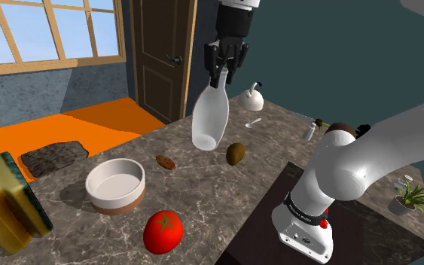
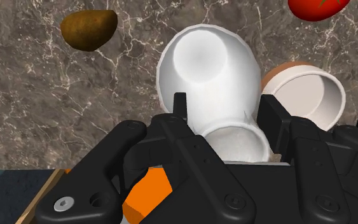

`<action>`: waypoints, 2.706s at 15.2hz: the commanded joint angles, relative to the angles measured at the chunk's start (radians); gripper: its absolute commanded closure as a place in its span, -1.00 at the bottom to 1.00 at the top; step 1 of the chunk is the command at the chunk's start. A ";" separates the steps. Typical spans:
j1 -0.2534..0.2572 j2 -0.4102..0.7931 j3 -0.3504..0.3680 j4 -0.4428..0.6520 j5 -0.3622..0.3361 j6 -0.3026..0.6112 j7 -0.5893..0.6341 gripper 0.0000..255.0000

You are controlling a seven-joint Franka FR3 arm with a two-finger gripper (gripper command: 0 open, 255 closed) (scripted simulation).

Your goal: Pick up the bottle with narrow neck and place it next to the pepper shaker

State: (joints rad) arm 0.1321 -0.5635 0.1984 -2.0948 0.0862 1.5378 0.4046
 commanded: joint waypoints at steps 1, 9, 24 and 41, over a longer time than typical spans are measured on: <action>-0.001 0.009 -0.001 0.033 -0.002 -0.024 0.001 1.00; -0.006 0.050 -0.004 0.177 -0.009 -0.128 0.005 1.00; -0.018 0.125 -0.019 0.436 -0.026 -0.313 -0.007 1.00; -0.070 -0.161 -0.344 0.243 -0.213 -0.398 -0.403 1.00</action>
State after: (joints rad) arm 0.0652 -0.7165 -0.1246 -1.8580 -0.1103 1.1517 0.0284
